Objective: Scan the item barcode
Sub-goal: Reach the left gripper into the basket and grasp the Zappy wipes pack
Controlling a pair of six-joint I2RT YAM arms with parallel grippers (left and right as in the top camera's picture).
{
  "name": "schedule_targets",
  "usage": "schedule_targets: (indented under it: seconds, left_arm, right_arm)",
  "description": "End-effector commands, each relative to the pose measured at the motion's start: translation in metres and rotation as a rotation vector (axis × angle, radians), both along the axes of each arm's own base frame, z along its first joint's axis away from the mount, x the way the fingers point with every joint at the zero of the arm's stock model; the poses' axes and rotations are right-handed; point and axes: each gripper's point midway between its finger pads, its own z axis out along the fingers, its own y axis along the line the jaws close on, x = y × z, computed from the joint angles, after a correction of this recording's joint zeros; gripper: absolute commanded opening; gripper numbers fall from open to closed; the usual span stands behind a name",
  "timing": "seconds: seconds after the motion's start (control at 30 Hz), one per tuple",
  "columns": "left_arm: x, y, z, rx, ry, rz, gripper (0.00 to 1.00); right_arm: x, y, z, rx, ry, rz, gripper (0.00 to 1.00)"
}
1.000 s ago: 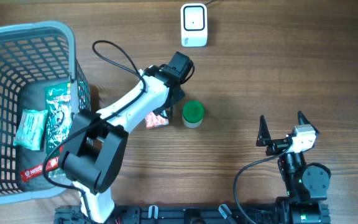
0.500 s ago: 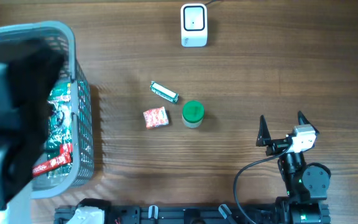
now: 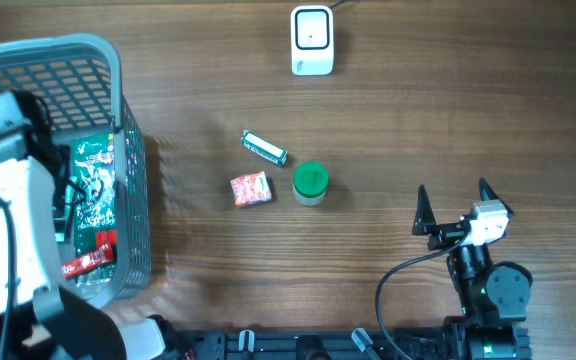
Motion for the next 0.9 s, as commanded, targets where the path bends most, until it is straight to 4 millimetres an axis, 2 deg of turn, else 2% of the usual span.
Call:
schedule_targets:
  seconds: [0.0,0.07,0.13,0.27,0.43,0.7,0.8,0.83,0.87]
  left_arm:
    - [-0.013,0.001,-0.044,-0.028,0.041,0.037,1.0]
    - [-0.021,0.007,-0.056,-0.026,0.038,0.068,1.0]
    - [-0.025,0.014,-0.06,-0.022,0.034,0.083,1.0]
    - [-0.015,0.024,-0.074,-0.035,-0.006,-0.029,1.0]
    - [-0.022,0.032,-0.091,-0.012,-0.019,-0.014,1.0]
    - [-0.026,0.033,-0.119,0.004,-0.042,-0.004,1.0]
    - [-0.032,0.029,-0.142,-0.026,0.001,-0.003,0.99]
    - [-0.035,0.027,-0.15,-0.042,0.024,-0.003,0.84]
    - [-0.037,0.025,-0.155,-0.056,0.04,-0.004,0.61]
  right_arm:
    - [0.0,-0.002,0.001,0.008,-0.005,-0.01,1.0]
    - [0.0,-0.002,0.001,0.007,-0.005,-0.01,1.0]
    - [0.0,-0.002,0.001,0.007,-0.005,-0.01,1.0]
    - [0.0,-0.002,0.001,0.008,-0.005,-0.01,1.0]
    - [0.0,-0.002,0.001,0.008,-0.005,-0.01,0.99]
    - [0.0,-0.002,0.001,0.007,-0.005,-0.01,1.0]
    - [0.0,-0.002,0.001,0.007,-0.005,-0.01,1.0]
    - [0.0,-0.002,0.001,0.007,-0.005,-0.01,0.99]
    - [0.0,-0.002,0.001,0.008,-0.005,-0.01,1.0]
